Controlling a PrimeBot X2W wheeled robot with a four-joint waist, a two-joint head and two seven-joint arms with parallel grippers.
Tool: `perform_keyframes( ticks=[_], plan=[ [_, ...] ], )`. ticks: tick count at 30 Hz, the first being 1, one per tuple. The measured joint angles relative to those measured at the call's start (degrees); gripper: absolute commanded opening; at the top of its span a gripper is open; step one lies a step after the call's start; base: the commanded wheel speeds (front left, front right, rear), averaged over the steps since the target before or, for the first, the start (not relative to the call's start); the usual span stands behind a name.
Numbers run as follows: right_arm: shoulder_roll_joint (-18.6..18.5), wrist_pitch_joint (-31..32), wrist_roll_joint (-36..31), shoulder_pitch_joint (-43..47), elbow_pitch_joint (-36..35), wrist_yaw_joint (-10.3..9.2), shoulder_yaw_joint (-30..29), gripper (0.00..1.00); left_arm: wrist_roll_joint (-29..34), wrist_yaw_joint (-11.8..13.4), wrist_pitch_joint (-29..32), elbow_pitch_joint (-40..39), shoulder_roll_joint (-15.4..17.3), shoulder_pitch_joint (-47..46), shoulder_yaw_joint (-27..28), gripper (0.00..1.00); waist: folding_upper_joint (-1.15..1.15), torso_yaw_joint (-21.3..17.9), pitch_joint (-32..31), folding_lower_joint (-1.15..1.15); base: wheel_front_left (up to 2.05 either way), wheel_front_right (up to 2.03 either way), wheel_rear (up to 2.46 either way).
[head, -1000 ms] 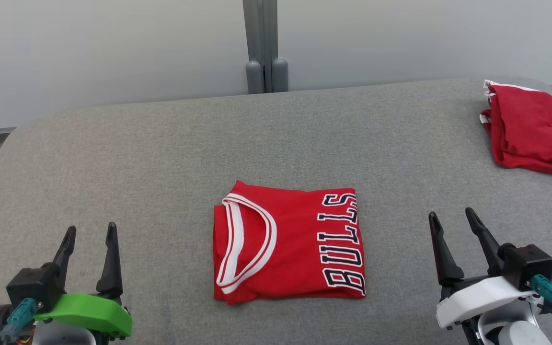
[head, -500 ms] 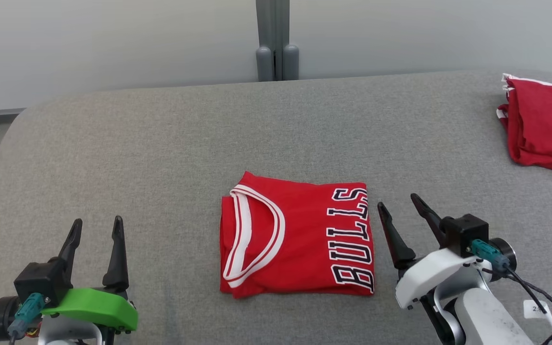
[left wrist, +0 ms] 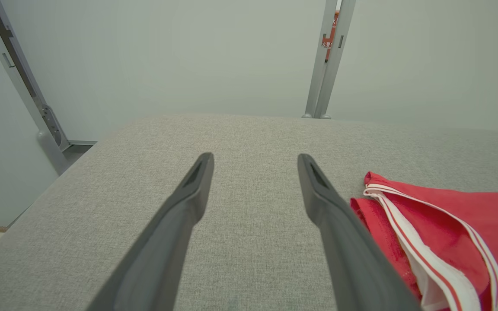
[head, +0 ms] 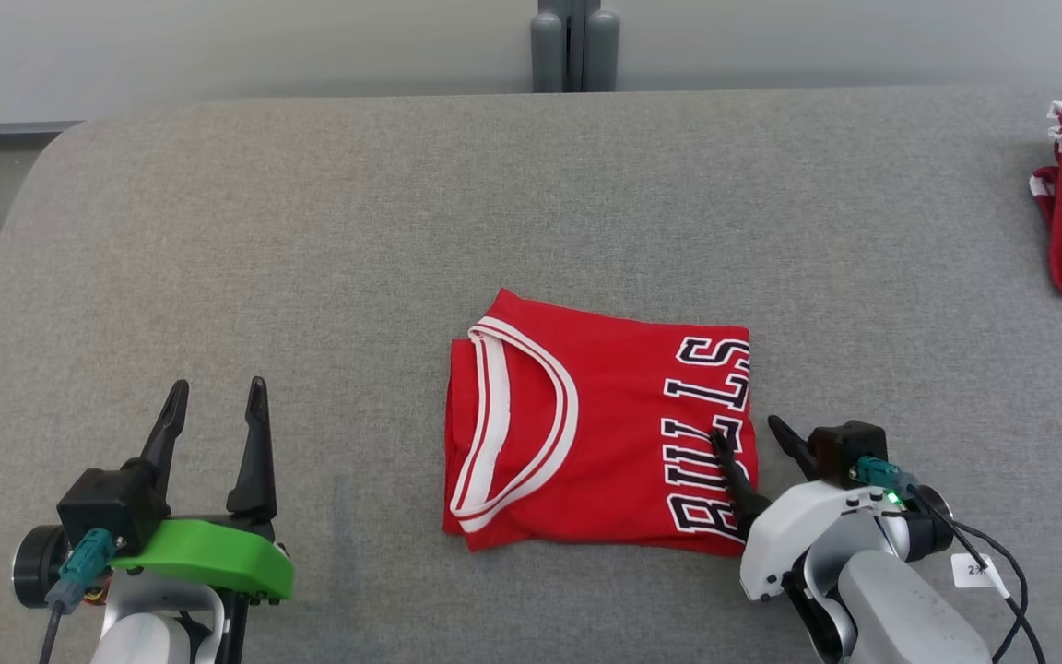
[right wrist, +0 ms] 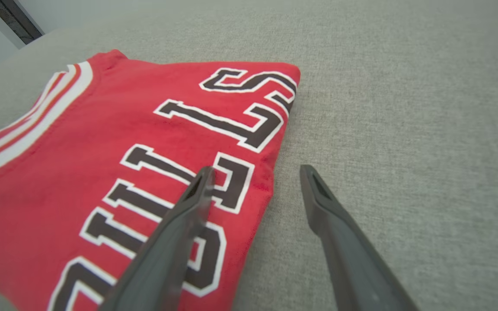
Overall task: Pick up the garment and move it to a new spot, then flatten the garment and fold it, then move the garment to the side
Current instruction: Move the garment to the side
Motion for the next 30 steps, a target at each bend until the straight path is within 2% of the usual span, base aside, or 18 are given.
perform_keyframes(
  ticks=[6, 7, 8, 9, 14, 18, 23, 30],
  plan=[
    [0.70, -1.47, 4.89, -2.04, 5.32, -0.02, 2.72, 1.00, -0.03, -0.18, -1.10, 1.83, -0.20, -1.04, -0.38, 1.00, 0.00, 1.14, 1.75, 0.00, 0.00, 0.00, 0.00],
    [0.71, -1.48, 6.09, -2.33, 5.87, -0.04, 3.47, 0.77, -0.03, -0.19, -1.24, 2.09, -0.23, -1.18, -0.51, 1.00, 0.00, 1.24, 1.95, 0.00, 0.00, 0.00, 0.00],
    [0.70, -1.46, 6.87, -2.65, 6.32, -0.13, 3.98, 0.27, -0.04, -0.26, -1.34, 2.30, -0.26, -1.28, -0.58, 1.00, 0.00, 1.30, 2.08, 0.00, 0.00, 0.00, 0.00],
    [0.68, -1.49, 7.94, -2.94, 6.57, -0.19, 4.61, 0.00, -0.10, -0.27, -1.52, 2.65, -0.31, -1.43, -0.67, 1.00, 0.00, 1.34, 2.21, 0.00, 0.00, 0.00, 0.00],
    [1.12, -1.92, 10.90, -4.79, 7.61, -0.07, 7.03, 0.00, -0.20, -0.24, -2.11, 3.34, -0.49, -2.00, -0.86, 1.00, 0.00, 0.86, 2.48, 0.00, 0.00, 0.00, 0.00],
    [-0.89, -2.03, 11.02, -7.94, 7.83, 0.08, 8.05, 0.00, -0.34, -0.18, -2.69, 3.63, -0.65, -2.49, -1.08, 1.00, 0.00, 0.24, 2.93, 0.00, 0.00, 0.00, 0.00],
    [-5.88, -2.08, 10.65, -13.03, 7.65, 0.07, 9.48, 0.00, -0.34, -0.15, -3.28, 3.69, -0.70, -3.47, -1.34, 1.00, 0.00, -0.57, 4.34, 0.00, 0.00, 0.00, 0.00],
    [-15.45, 0.65, 9.88, -22.08, 5.02, 0.07, 12.04, 0.00, 0.55, 0.08, -4.21, 2.61, -0.73, -6.55, -1.88, 1.00, 0.00, -1.90, 8.54, 0.00, 0.00, 0.00, 0.00]
  ],
)
